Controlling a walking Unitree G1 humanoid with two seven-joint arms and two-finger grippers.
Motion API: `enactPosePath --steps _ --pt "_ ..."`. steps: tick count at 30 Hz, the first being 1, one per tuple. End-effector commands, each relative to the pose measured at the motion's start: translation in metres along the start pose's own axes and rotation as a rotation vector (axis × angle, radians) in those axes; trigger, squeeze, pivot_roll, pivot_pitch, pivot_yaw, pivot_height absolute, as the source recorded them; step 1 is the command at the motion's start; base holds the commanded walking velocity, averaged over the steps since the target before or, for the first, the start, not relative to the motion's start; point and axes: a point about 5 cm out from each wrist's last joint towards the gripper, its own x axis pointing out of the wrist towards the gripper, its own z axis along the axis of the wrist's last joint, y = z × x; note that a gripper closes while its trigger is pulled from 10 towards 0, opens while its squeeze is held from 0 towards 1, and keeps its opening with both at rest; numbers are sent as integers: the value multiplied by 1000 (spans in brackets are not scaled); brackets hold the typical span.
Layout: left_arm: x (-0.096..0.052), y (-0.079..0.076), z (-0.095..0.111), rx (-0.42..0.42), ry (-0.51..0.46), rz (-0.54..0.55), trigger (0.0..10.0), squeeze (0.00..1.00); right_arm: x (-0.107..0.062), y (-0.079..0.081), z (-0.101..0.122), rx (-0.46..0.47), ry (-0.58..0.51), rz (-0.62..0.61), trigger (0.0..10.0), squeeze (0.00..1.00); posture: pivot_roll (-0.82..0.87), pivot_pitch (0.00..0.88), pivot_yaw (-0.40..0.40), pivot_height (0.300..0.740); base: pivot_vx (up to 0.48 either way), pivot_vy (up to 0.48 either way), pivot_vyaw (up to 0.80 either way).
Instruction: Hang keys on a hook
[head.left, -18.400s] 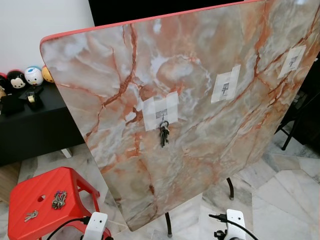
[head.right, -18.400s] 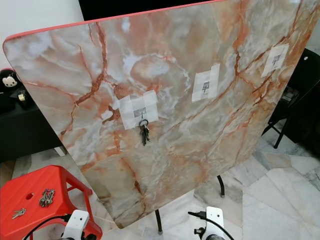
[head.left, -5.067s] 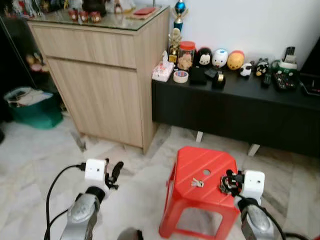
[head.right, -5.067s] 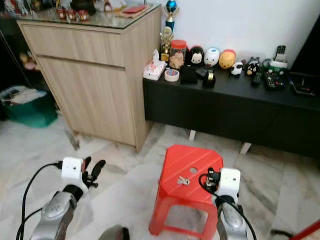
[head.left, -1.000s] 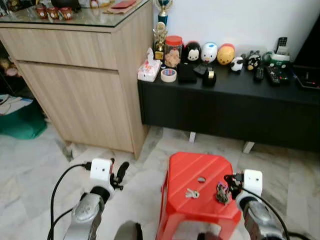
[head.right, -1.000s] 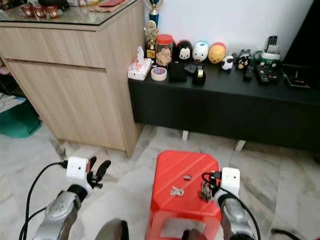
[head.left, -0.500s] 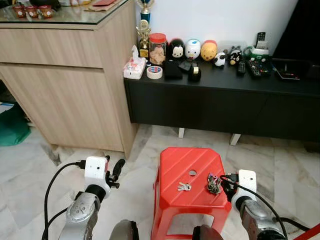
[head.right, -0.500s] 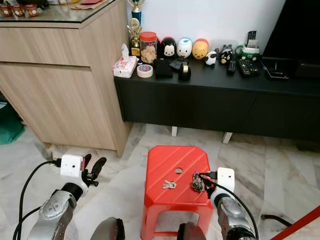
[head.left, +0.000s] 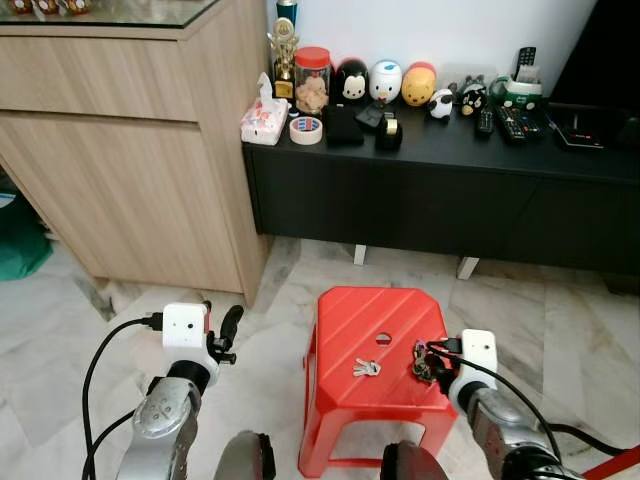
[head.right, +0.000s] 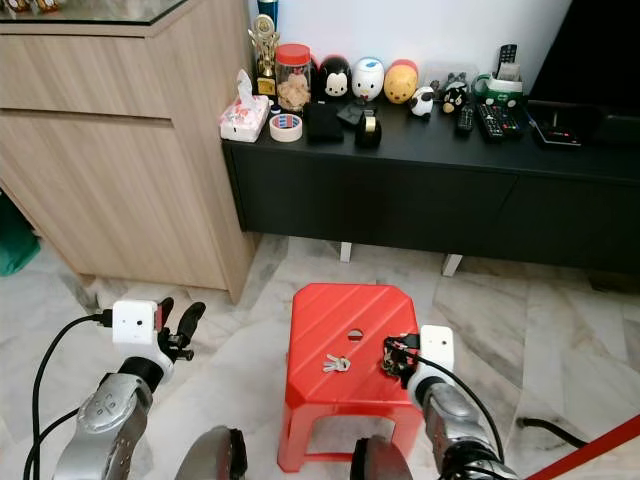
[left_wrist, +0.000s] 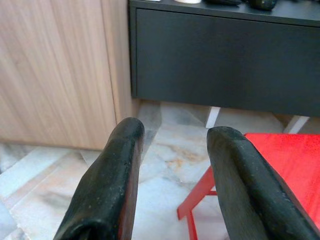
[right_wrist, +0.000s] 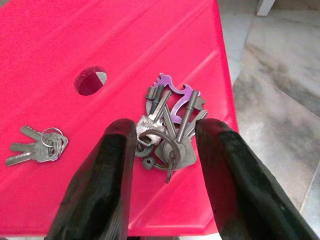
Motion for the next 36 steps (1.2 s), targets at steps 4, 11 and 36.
enactPosePath --steps 4,11,36 --pt "6 -4 14 -24 -52 0 10000 0 4 9 16 -20 -72 18 10000 0 109 126 -42 623 0 0 0" --pt "4 -4 5 -9 -31 -13 10000 0 -2 20 53 -57 -398 36 10000 0 107 143 -44 623 0 0 0" --pt "-3 -2 -2 0 -3 -17 10000 0 -13 14 28 -110 -367 14 10000 0 109 152 -26 599 0 0 0"
